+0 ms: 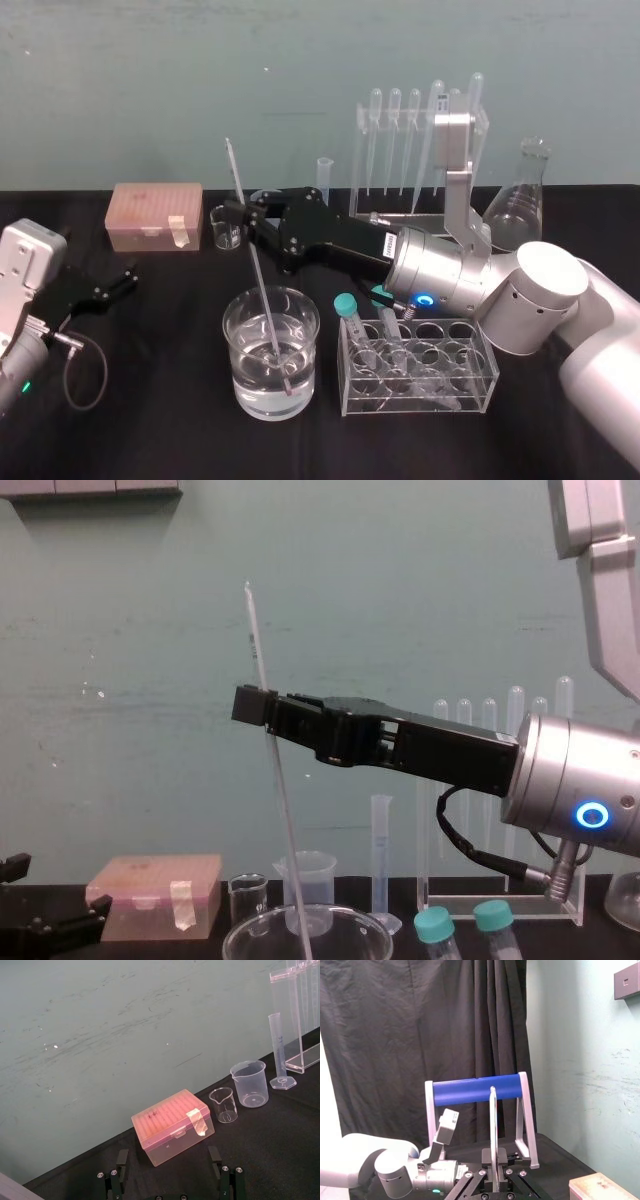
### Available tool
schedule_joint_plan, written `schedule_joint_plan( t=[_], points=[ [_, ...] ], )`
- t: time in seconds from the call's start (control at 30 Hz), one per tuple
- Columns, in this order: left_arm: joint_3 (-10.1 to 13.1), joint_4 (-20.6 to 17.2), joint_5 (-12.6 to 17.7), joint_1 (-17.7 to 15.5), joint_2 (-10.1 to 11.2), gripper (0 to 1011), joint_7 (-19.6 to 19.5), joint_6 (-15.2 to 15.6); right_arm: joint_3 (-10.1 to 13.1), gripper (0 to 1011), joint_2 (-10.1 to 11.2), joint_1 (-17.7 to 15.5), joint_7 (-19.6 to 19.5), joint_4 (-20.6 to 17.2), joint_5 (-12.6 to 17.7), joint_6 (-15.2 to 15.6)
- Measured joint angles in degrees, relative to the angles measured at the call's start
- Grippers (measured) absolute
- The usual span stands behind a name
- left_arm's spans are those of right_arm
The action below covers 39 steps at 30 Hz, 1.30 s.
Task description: Hold the thermometer with one hand and immerse one end into the beaker, then reinsert it into the test tube rack.
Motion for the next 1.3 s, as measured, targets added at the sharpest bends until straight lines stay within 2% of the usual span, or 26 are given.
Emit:
schedule_joint_plan(
  t=[1.3],
  points=[
    [0.0, 0.0, 0.0, 0.0, 0.0, 1008, 0.0, 0.0, 0.16, 57, 0.18, 0.06, -0.1, -0.49, 0.08, 0.11]
  ],
)
